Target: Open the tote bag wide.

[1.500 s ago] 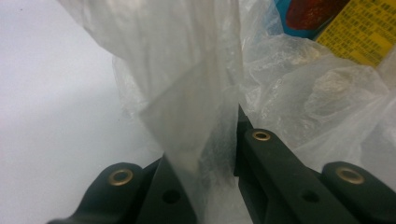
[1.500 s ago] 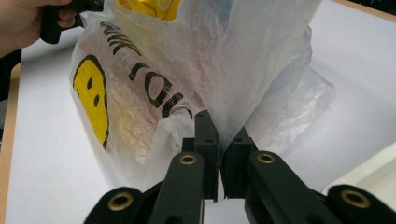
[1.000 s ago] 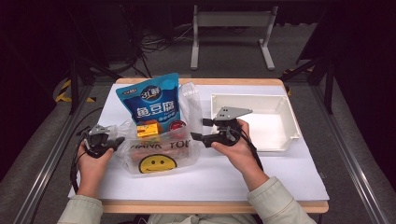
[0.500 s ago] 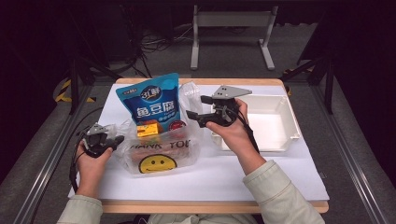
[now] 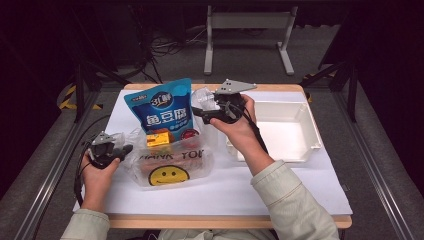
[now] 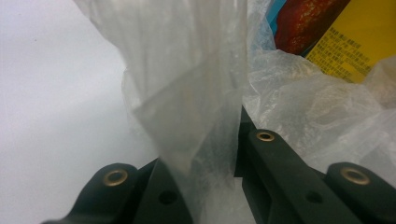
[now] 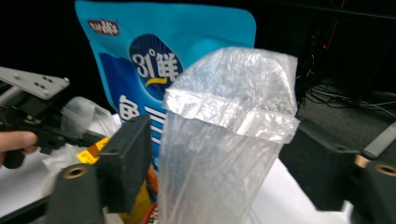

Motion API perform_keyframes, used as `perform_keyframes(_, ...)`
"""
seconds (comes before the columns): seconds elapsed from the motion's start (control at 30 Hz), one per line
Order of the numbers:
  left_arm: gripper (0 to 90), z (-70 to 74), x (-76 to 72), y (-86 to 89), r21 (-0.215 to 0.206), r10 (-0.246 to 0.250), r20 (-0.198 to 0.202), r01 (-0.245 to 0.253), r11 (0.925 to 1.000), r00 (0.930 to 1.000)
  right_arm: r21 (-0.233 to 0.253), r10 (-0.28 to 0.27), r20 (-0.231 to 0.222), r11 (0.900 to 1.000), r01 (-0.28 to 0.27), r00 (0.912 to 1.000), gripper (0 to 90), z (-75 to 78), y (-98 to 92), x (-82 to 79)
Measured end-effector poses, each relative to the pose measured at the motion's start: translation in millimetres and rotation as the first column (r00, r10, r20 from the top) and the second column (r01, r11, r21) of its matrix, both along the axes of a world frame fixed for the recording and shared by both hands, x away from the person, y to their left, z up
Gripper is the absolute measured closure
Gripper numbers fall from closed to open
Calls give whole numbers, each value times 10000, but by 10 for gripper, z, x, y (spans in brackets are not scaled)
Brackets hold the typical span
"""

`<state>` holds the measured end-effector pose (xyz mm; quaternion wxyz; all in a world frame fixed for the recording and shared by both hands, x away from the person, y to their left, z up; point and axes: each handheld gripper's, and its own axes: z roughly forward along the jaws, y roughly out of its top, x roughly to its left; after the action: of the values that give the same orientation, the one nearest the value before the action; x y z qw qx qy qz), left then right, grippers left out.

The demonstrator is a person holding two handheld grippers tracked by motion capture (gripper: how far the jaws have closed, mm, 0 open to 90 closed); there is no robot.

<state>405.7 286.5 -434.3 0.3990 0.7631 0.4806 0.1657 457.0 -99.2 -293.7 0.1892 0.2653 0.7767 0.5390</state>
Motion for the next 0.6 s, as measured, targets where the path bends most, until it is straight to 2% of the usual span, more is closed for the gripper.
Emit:
perform_keyframes(0.1,862,7,-8,1,-7,-62,66,63,10000,10000,-718,177,243,9973,-159,9995,604,-36,13,26)
perform_keyframes(0.13,863,7,-8,1,-7,-62,66,63,10000,10000,-718,177,243,9973,-159,9995,604,-36,13,26)
perform_keyframes(0.17,864,9,-10,2,-8,-91,107,91,10000,9999,-1140,213,376,9933,-168,9991,766,-70,10,28)
perform_keyframes(0.23,865,13,-10,5,42,-119,165,118,9999,9998,-1268,191,368,9918,-143,9991,856,-102,2,30)
perform_keyframes(0.33,865,16,-12,6,47,-133,184,133,9999,9997,-1519,64,365,9884,-8,9993,890,-144,-8,27)
perform_keyframes(0.37,865,17,-13,6,43,-136,188,135,9999,9997,-1791,-46,334,9838,105,9994,899,-215,-17,16)
perform_keyframes(0.43,866,13,-14,-1,3,-99,175,99,10000,9998,-1937,-115,339,9809,179,9994,900,-245,-19,8)
perform_keyframes(0.47,866,13,-11,-1,37,-130,193,129,9999,9997,-2162,-148,310,9761,212,9994,900,-313,-22,-7)
perform_keyframes(0.6,866,18,-14,-5,60,-156,189,155,9999,9997,-2513,-258,36,9676,259,9997,900,-503,-59,-33)
